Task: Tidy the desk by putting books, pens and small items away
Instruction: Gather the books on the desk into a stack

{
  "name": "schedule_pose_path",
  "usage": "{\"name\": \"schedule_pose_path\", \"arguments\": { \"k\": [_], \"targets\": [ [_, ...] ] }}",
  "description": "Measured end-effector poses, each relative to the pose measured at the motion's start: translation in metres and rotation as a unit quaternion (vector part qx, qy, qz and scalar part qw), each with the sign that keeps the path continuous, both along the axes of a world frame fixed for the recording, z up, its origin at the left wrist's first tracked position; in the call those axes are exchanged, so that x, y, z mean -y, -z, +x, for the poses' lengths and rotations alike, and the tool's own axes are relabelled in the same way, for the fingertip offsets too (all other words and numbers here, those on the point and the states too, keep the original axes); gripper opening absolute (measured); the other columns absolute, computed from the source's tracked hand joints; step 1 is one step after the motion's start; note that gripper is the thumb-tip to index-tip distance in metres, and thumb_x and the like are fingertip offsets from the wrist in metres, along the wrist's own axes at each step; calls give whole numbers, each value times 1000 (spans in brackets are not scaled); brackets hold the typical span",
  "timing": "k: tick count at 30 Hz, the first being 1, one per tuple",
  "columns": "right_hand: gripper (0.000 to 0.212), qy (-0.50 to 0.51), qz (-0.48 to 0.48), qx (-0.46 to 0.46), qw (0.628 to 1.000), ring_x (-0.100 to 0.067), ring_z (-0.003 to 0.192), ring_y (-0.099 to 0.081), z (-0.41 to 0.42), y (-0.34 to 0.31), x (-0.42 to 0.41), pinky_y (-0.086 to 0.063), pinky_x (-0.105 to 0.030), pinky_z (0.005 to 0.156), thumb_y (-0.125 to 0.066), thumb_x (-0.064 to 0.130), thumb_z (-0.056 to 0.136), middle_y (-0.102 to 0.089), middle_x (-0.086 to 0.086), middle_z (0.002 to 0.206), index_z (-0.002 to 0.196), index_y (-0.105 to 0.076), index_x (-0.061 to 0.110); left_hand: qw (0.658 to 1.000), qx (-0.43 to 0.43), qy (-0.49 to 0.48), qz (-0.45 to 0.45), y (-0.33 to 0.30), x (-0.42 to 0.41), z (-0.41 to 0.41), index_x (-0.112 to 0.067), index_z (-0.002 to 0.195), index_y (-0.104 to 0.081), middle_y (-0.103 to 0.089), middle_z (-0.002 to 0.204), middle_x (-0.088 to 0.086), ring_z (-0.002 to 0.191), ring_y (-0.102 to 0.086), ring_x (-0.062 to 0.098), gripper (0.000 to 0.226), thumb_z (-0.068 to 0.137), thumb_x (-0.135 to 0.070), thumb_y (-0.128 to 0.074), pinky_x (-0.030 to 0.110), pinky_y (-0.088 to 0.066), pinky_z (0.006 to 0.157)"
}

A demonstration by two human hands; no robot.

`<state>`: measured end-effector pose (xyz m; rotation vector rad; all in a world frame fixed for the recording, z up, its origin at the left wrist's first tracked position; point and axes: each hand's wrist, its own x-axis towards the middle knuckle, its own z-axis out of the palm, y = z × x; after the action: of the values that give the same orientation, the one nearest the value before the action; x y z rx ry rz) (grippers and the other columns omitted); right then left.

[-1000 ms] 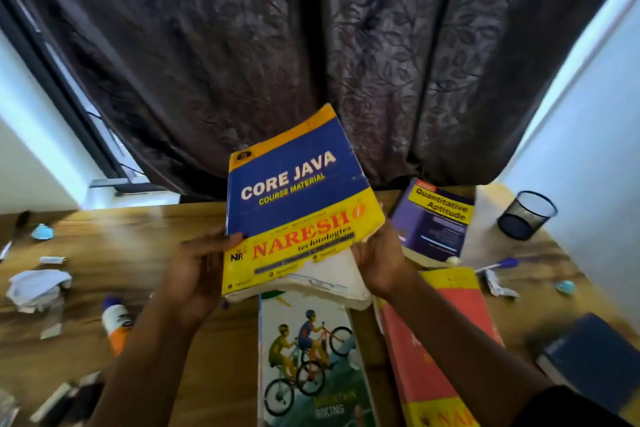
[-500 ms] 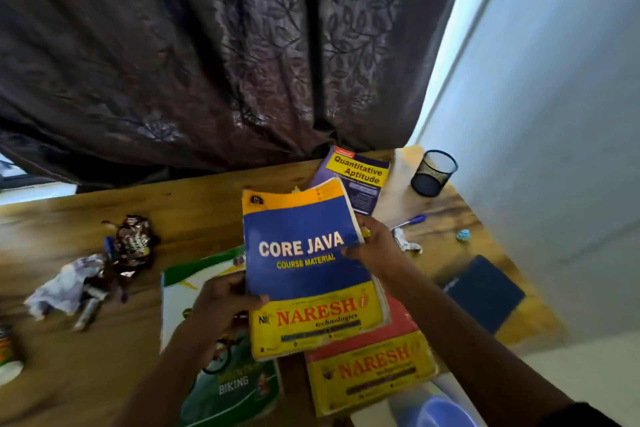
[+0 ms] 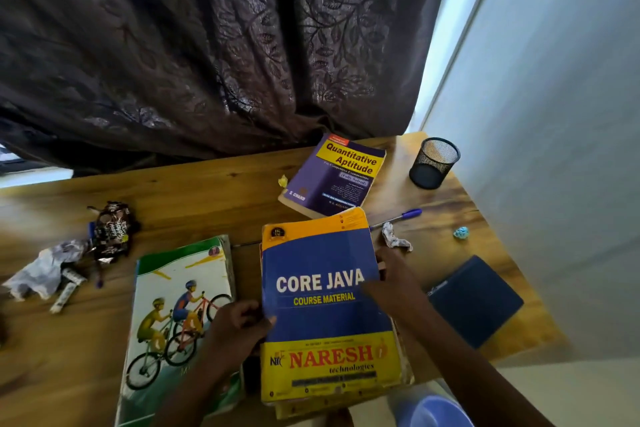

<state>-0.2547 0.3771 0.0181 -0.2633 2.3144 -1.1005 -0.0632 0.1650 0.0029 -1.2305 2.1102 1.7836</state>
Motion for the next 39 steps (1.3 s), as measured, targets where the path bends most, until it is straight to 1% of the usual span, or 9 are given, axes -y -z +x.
{"name": "schedule_pose_path", "arguments": {
  "k": [5,8,11,15,19,23,27,33,39],
  "targets": [
    [28,-54,86,-33,994,-11,88,-67,-5,4,-17,-61,-41,76,-70,34,94,-68,6,107,113,-52,26,997,10,-38,-70,-8,-17,4,-23,105,-69,-74,96,-2,80,-74,15,14,93,-19,-76,33,-62,55],
    [31,-91,148,-79,982,-8,92,-64,-8,5,-21,-58,-33,76,-67,48,94,-69,7,114,113,-52,28,987,30,-14,-155,-5,-19,9,-38,93,-69,-73,95,-13,77,-74,12,17,89,-27,-80,40,-65,69],
    [38,-126,174,-108,971,-8,95,-65,-11,5,-23,-56,-30,78,-69,55,90,-69,8,115,113,-53,29,969,75,18,-235,-15,-26,4,-38,92,-69,-73,89,-15,75,-72,11,14,87,-31,-81,38,-62,77],
    [58,-139,187,-135,963,-13,107,-66,-11,5,-22,-49,-27,75,-74,57,86,-68,4,124,129,-47,28,951,115,58,-282,-28,-27,-8,-40,84,-63,-64,81,-22,74,-58,-3,20,86,-33,-81,23,-48,65],
    [92,-158,130,-154,967,-22,136,-50,-22,-8,-18,-45,-36,105,-80,40,85,-50,-2,151,156,-24,22,932,160,132,-297,-54,-17,-22,-36,86,-66,-71,93,-13,90,-67,9,14,86,-40,-80,28,-54,80],
    [49,-94,40,-193,976,-16,115,-60,-51,-16,1,-56,-36,91,-75,33,89,-61,3,125,131,-49,29,946,61,102,-300,-79,12,-67,-32,99,-70,-73,102,-5,99,-68,20,4,96,-33,-70,37,-53,89],
    [43,-73,-36,-164,983,-17,111,-66,-83,-30,34,-58,-33,85,-73,19,91,-67,3,124,132,-58,23,955,4,108,-276,-80,27,-128,-22,137,-60,-65,134,0,121,-62,20,43,97,-35,-69,34,-49,93],
    [43,-131,33,-204,970,-23,118,-62,-118,-26,75,-53,-31,86,-70,19,94,-66,-5,132,135,-60,19,954,44,85,-284,-56,39,-198,-14,135,-58,-65,134,11,114,-61,30,47,99,-44,-62,37,-51,88],
    [30,-36,66,-178,981,-21,93,-68,-142,-12,86,-54,-29,73,-79,25,88,-73,-5,110,115,-70,16,935,104,122,-316,-38,30,-232,-10,131,-58,-63,130,14,116,-61,31,36,106,-35,-50,36,-48,89]
  ]
}}
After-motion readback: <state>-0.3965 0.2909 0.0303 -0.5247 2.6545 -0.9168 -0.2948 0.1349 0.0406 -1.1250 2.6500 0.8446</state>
